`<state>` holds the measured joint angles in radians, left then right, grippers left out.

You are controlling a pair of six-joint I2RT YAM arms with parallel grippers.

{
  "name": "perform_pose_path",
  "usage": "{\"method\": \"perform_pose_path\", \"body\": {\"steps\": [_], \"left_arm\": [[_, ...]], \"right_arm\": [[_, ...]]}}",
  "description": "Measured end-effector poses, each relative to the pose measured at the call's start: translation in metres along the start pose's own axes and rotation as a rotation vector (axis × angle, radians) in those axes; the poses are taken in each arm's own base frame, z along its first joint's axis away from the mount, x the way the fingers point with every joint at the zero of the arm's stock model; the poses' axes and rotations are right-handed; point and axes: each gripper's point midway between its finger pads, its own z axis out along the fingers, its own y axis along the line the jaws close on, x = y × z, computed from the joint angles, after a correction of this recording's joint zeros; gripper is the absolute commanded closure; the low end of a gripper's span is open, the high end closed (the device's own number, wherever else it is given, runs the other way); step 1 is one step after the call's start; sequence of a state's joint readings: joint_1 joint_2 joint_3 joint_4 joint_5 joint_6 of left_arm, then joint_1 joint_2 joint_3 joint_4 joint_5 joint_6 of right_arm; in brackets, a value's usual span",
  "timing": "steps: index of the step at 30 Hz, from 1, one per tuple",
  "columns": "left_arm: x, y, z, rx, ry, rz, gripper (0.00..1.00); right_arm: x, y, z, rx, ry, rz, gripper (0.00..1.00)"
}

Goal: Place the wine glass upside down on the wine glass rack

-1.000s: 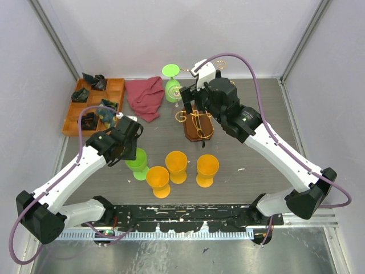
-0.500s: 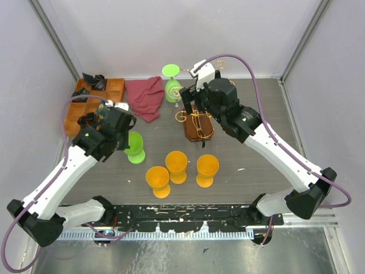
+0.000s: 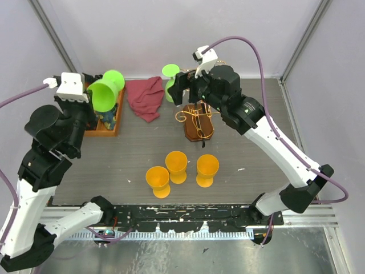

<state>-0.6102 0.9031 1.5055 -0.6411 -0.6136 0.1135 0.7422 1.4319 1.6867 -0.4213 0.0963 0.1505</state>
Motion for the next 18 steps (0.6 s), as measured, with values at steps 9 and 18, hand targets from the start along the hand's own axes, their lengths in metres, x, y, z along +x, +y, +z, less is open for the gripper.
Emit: {"method": "perform_pose_path", "body": {"steps": [9,18], "left_arm": [[-0.055,-0.067,0.044,0.202,-0.358,0.105,1.00],[-0.085,-0.105,0.050,0.291,-0.680,0.124,1.00]], "right_arm": [[-0.044,0.058,0.005,-0.258,-0.073,0.245,0.00],[-0.114,0.080,-0.018,-0.505,-0.237,0.497,0.01]]}}
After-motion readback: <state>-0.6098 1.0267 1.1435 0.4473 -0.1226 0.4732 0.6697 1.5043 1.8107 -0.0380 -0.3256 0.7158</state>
